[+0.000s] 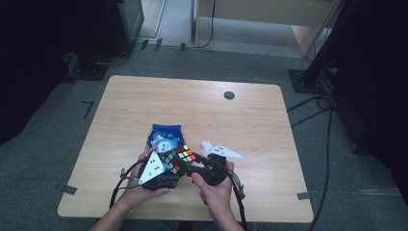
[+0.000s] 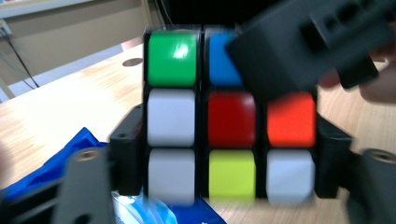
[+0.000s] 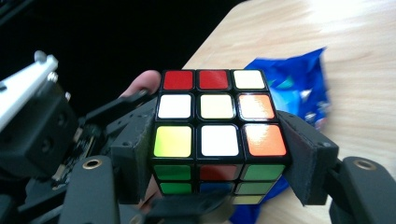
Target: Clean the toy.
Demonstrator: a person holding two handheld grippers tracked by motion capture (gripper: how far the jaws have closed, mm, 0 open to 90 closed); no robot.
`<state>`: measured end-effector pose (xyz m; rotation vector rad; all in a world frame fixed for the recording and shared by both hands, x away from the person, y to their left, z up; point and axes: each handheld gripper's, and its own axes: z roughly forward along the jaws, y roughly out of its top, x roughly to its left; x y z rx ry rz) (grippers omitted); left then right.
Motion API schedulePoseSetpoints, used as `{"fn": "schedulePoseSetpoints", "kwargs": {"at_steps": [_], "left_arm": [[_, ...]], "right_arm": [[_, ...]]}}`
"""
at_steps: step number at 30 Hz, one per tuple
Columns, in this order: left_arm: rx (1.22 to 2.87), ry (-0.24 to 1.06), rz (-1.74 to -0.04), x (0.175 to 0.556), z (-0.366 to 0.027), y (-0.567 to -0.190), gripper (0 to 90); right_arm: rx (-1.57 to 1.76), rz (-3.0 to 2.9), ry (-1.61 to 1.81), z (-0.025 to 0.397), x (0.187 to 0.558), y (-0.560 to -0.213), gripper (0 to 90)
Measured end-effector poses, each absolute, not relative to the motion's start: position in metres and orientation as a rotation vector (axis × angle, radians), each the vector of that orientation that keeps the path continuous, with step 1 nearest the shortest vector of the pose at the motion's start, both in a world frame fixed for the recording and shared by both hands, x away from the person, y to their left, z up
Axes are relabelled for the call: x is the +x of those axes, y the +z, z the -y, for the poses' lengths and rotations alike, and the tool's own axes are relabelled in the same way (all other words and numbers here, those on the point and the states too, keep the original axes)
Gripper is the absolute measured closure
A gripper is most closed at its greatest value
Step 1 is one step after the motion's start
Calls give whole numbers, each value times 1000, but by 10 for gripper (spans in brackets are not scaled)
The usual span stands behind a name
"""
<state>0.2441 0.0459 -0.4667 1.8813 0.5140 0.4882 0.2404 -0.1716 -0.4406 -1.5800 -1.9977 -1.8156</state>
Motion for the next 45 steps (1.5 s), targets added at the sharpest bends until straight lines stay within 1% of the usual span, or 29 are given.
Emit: {"fn": "schedulePoseSetpoints", "kwargs": {"at_steps": [4, 8, 11, 16, 20, 26, 28, 33, 40, 43, 45], "left_arm": [[1909, 483, -525, 249, -51, -469, 189], [1929, 497, -529, 254, -56, -472, 191], [1932, 519, -534, 254, -56, -472, 196], [1931, 537, -522, 252, -53, -472, 198], [1913, 550, -489, 249, -51, -469, 229], [1912, 587, -476, 246, -49, -468, 227], [1909, 580, -465, 244, -47, -467, 225], [1924, 589, -414, 237, -38, -465, 192], [1940, 587, -405, 238, -35, -468, 142], [1943, 605, -385, 236, -34, -469, 141], [1945, 627, -357, 234, -32, -470, 160]], "right_arm": [[-1629, 1942, -1858, 190, 244, -434, 346], [-1639, 1907, -1897, 206, 244, -425, 345], [-1613, 1902, -1890, 209, 245, -422, 345], [-1528, 1944, -1831, 202, 245, -422, 345], [-1515, 1995, -1781, 192, 245, -425, 345], [-1496, 2004, -1784, 188, 244, -426, 344], [-1491, 1992, -1787, 189, 244, -425, 344], [-1482, 2006, -1761, 184, 245, -428, 343], [-1496, 2058, -1708, 176, 244, -434, 343], [-1507, 2073, -1679, 173, 244, -435, 343], [-1508, 2089, -1661, 172, 244, -435, 342]]}}
